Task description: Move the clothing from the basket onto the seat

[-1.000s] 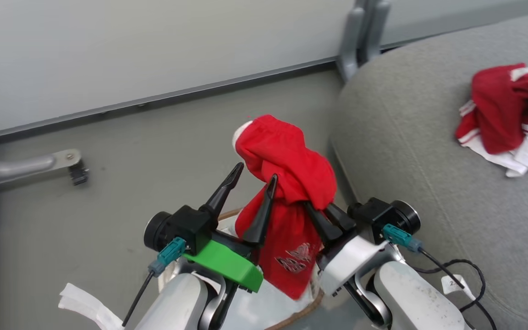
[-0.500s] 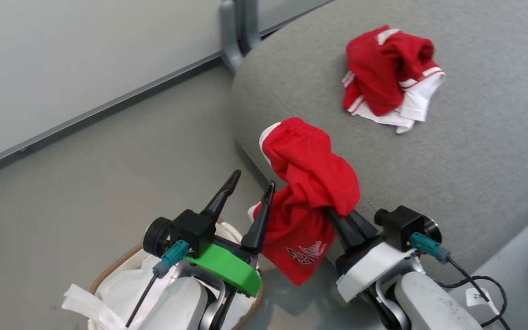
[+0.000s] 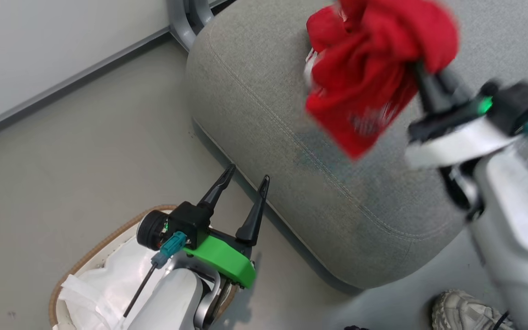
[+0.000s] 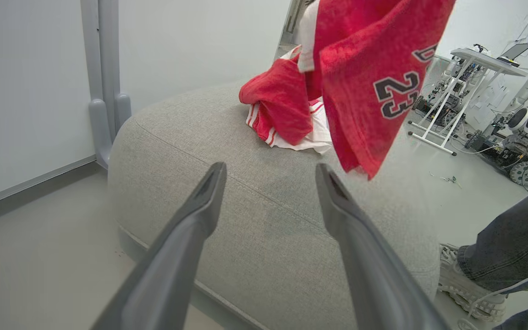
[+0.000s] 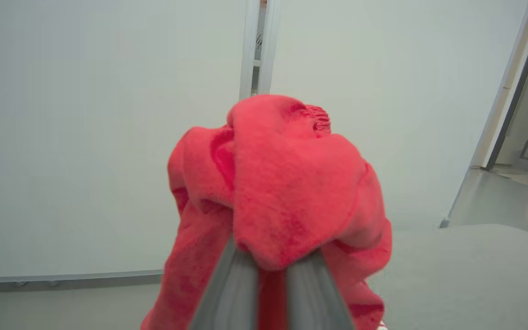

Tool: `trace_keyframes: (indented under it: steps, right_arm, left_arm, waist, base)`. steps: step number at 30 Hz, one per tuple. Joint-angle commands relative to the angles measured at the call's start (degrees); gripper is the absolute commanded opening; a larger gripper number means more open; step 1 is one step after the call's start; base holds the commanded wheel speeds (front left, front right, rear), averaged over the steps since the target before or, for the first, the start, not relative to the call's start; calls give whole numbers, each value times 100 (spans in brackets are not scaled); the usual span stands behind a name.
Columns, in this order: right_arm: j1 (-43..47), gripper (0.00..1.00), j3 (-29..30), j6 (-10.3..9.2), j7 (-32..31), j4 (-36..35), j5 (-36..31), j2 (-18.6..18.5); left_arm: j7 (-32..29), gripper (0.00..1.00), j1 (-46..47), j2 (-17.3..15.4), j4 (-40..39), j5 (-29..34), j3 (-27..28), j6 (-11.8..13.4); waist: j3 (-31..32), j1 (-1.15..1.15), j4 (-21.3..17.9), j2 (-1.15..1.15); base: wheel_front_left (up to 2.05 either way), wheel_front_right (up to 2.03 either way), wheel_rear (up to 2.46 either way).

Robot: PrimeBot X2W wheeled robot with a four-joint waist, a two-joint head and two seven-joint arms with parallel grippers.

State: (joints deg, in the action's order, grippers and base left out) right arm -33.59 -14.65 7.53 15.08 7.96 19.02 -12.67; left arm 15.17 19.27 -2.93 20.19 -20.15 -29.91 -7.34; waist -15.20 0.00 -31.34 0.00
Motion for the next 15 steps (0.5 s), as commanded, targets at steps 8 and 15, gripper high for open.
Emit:
trace_keyframes:
  steps: [8, 15]
  right_arm:
    - [-1453, 0, 1128, -8, 9, 420, -349, -706]
    - [-1926, 0, 1516, -8, 7, 941, -606, -854]
  left_arm:
    - [-4, 100, 319, -80, 56, 175, -2, -20]
    - [-4, 100, 564, -134, 138, 304, -33, -21]
  waist:
    - [-662, 0, 357, 0]
    - [-1248, 0, 780, 0]
  base:
    - [0, 0, 0]
    - [0, 0, 0]
